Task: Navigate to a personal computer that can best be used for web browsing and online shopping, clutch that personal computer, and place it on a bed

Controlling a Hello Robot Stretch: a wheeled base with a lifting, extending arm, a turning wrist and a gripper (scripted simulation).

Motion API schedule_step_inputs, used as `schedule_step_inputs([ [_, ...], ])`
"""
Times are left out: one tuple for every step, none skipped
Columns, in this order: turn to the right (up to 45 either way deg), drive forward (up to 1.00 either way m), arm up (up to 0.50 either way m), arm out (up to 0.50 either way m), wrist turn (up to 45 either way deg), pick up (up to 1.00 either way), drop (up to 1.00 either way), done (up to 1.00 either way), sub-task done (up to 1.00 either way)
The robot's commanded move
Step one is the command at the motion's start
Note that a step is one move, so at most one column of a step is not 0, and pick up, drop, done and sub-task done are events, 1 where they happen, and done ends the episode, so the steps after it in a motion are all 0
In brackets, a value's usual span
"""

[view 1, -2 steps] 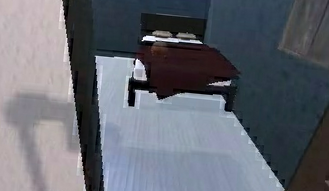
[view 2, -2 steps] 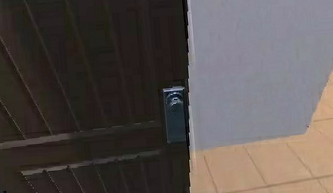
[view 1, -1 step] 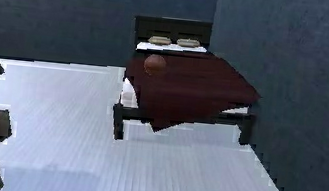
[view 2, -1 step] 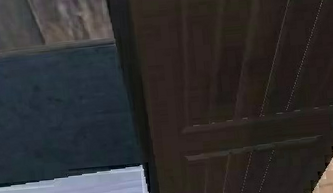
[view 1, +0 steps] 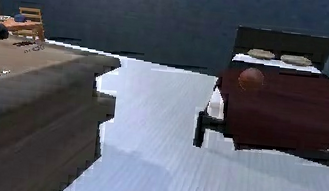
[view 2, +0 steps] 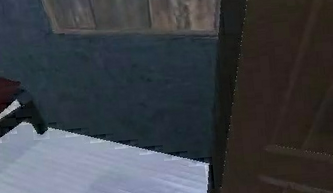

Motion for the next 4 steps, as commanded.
schedule_step_inputs([
  [0.0, 1.0, 0.0, 0.0, 0.0, 0.0, 0.0, 0.0, 0.0],
  [0.0, 0.6, 0.0, 0.0, 0.0, 0.0, 0.0, 0.0, 0.0],
  [-24.0, 0.0, 0.0, 0.0, 0.0, 0.0, 0.0, 0.0, 0.0],
  [0.0, 0.45, 0.0, 0.0, 0.0, 0.0, 0.0, 0.0, 0.0],
])
